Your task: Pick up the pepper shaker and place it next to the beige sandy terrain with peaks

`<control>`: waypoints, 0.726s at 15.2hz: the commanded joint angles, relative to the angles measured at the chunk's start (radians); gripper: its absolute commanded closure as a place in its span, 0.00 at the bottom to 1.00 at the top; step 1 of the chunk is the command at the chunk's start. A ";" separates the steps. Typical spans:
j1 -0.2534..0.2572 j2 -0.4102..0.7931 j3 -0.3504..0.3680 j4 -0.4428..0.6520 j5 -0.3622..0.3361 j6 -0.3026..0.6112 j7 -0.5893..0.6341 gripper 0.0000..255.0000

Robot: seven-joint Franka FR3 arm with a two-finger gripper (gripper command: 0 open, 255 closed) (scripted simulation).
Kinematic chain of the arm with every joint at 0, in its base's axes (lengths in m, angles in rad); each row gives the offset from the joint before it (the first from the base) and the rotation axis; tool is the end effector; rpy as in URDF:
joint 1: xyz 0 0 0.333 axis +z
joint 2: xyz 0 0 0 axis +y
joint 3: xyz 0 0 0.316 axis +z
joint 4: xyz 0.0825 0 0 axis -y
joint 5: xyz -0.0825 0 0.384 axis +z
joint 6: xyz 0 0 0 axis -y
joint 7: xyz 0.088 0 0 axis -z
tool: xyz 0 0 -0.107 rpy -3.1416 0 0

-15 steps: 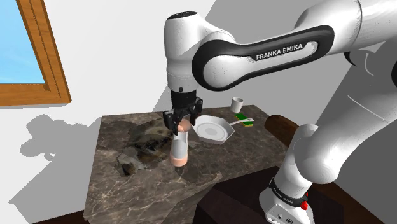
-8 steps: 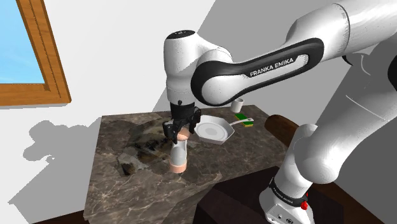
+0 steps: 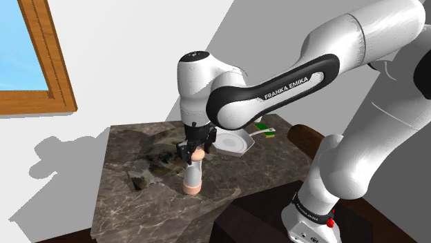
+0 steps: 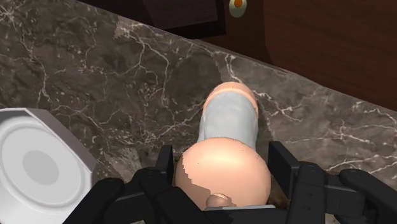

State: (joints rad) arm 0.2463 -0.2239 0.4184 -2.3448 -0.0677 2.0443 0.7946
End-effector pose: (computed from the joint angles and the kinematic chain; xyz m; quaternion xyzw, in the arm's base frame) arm 0.3643 0.2838 0.4071 0.9946 -0.0546 0.0131 0.0877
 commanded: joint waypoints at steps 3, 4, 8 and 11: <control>0.000 0.003 0.000 -0.003 -0.001 0.006 0.001 1.00; 0.000 0.003 0.000 -0.003 -0.001 0.006 0.001 1.00; 0.000 0.003 0.000 -0.003 -0.001 0.007 0.001 0.00; 0.000 0.003 0.000 -0.003 -0.001 0.007 0.001 0.00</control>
State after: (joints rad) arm 0.2458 -0.2212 0.4187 -2.3482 -0.0690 2.0509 0.7957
